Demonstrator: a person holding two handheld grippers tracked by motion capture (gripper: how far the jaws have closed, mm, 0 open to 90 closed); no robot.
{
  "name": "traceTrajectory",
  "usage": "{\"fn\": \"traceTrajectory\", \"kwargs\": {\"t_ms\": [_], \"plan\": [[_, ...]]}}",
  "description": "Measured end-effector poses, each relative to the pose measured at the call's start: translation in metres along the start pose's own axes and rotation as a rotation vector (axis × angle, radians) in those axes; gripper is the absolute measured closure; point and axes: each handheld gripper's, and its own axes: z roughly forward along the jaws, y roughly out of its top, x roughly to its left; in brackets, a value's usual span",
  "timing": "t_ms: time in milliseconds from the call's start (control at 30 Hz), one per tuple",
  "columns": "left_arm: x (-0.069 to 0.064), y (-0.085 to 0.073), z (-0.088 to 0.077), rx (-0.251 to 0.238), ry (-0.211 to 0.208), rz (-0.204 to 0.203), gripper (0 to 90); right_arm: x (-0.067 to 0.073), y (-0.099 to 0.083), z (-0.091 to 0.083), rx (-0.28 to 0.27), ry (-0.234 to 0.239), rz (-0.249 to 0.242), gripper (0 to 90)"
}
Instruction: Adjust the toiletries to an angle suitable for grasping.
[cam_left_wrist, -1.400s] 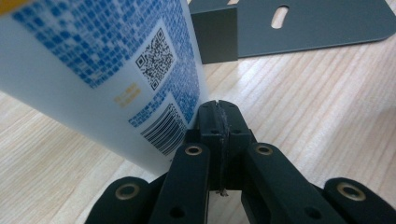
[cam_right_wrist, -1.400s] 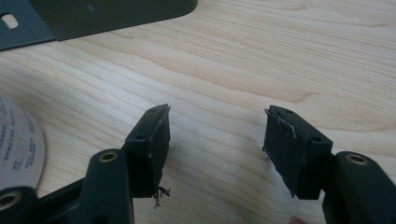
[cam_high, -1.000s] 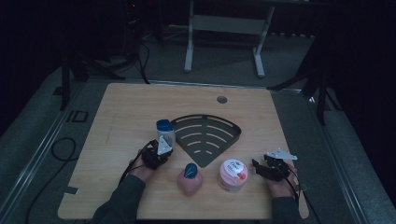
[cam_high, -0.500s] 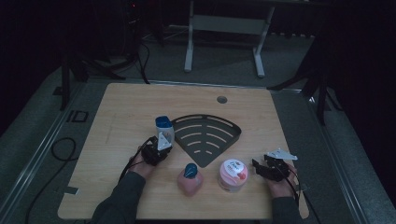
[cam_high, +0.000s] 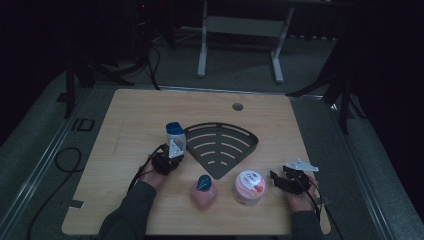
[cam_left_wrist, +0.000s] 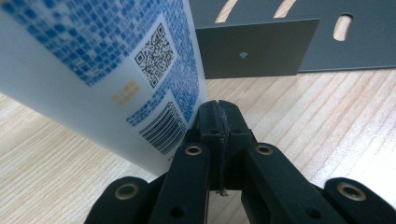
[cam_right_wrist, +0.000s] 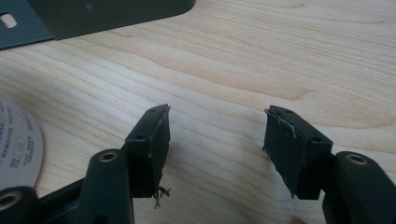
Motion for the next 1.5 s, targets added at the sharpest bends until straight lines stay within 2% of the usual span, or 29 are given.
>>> {"fn": "traceTrajectory", "kwargs": {"t_ms": [133,267,467,633,733,1000,1300,1500], "plan": [[0.000,0.000,0.000,0.003,0.002,0.005,89.5,0.000,0.000,0.000,0.000,0.000,0.001,40.1],[-0.001,0.001,-0.002,-0.008,0.004,-0.009,89.1,0.000,0.000,0.000,0.000,0.000,0.001,40.1],[-0.007,0.008,-0.021,-0.072,-0.032,-0.023,88.0,0.000,0.000,0.000,0.003,0.000,0.002,40.0],[-0.014,0.015,-0.034,-0.080,-0.072,-0.018,83.5,0.000,0.000,0.000,0.004,0.001,0.001,40.0],[-0.019,0.019,-0.040,-0.091,-0.083,-0.011,80.6,0.000,-0.001,0.000,0.004,0.000,0.001,40.0],[-0.027,0.031,-0.063,-0.146,-0.119,-0.039,75.9,0.000,-0.001,0.000,0.006,0.002,0.000,40.0],[-0.042,0.047,-0.087,-0.184,-0.160,-0.025,74.5,0.000,-0.001,0.000,0.008,0.003,-0.003,40.0],[-0.053,0.057,-0.103,-0.205,-0.173,-0.003,77.5,0.000,-0.001,0.000,0.009,0.003,-0.004,40.0]]}}
